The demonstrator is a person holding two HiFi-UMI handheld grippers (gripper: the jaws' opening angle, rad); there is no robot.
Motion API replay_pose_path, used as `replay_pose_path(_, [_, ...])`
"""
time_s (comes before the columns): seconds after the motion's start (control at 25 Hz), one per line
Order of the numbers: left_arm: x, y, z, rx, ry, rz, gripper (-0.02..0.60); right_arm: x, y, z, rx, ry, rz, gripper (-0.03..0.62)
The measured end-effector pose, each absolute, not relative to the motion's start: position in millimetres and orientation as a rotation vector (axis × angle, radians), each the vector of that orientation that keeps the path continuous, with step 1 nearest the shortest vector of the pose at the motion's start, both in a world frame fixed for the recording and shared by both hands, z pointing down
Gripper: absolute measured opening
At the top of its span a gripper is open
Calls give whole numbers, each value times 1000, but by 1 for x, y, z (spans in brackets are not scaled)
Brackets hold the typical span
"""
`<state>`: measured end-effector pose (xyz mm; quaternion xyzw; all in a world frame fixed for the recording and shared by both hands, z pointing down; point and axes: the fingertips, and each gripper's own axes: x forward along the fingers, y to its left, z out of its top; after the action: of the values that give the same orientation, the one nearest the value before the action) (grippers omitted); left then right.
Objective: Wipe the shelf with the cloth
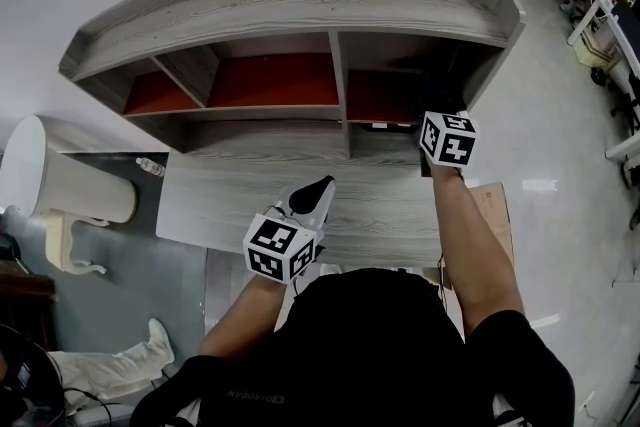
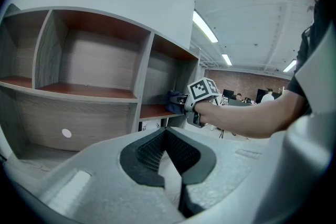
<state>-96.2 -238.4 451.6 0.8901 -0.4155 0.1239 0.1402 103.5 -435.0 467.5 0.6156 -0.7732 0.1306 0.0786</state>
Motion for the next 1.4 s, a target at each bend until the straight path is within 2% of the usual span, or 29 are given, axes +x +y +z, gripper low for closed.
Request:
replay_pose_path(0.36, [-97,-236,452,2569,-1200,351,8,104,-435,447,1858,-2338,369,97])
replay_pose_path(1.08, [-91,-236,450,2589,-1166,352,8,101,-433,324,1863,-2458,199,97])
replay_pose_path(1.4, [-93,-238,450,2585,-1174,346,8,100,-433,297,1857,-2470,152,97])
